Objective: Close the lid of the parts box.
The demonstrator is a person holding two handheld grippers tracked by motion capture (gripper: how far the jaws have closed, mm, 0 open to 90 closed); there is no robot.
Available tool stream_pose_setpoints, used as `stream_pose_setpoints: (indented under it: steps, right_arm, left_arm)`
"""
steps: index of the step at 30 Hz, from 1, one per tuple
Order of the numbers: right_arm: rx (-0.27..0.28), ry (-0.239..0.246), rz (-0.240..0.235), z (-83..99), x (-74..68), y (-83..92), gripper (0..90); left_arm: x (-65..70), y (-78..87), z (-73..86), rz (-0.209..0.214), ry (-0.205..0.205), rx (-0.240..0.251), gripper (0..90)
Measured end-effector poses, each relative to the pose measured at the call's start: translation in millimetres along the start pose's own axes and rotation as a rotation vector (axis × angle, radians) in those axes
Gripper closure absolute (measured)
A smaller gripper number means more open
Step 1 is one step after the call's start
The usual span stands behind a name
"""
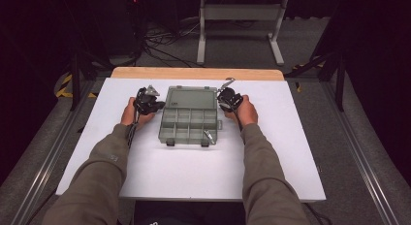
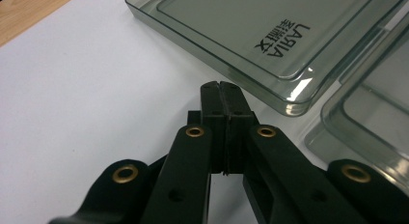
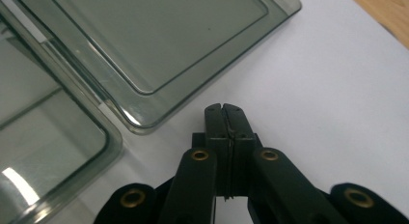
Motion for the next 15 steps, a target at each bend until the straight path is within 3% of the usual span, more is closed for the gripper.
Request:
stream_pose_setpoints:
  steps: [5, 9, 12, 15]
  right_arm:
    - [-0.021, 0.057, -0.049, -4.0, -3.1, -2.3, 90.0]
    - [-0.036, 0.073, -0.069, -5.8, -2.4, -3.7, 90.0]
    - [-0.038, 0.076, -0.070, -6.6, -1.1, -4.8, 90.0]
    - [-0.019, 0.091, -0.054, -9.4, 0.3, -7.9, 90.0]
  left_arm:
    - [-0.3, 0.8, 0.8, 0.024, 0.013, 0.001, 89.9]
    - [-1.7, 0.8, 0.7, 0.040, 0.020, -0.006, 89.9]
    - [-1.7, -0.3, -0.1, 0.040, 0.031, -0.004, 89.8]
    - [-1.5, -3.0, -3.5, 0.020, 0.016, -0.012, 89.7]
Point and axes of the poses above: each handheld gripper's, and its own axes: y roughly backward along the jaws, z roughly out of its underside, x roughly to its right, the point moved 6 cm from there along -y, roughly forward along the jaws, and after that the axes turned 4 degrees about y, right-handed, at the moved point
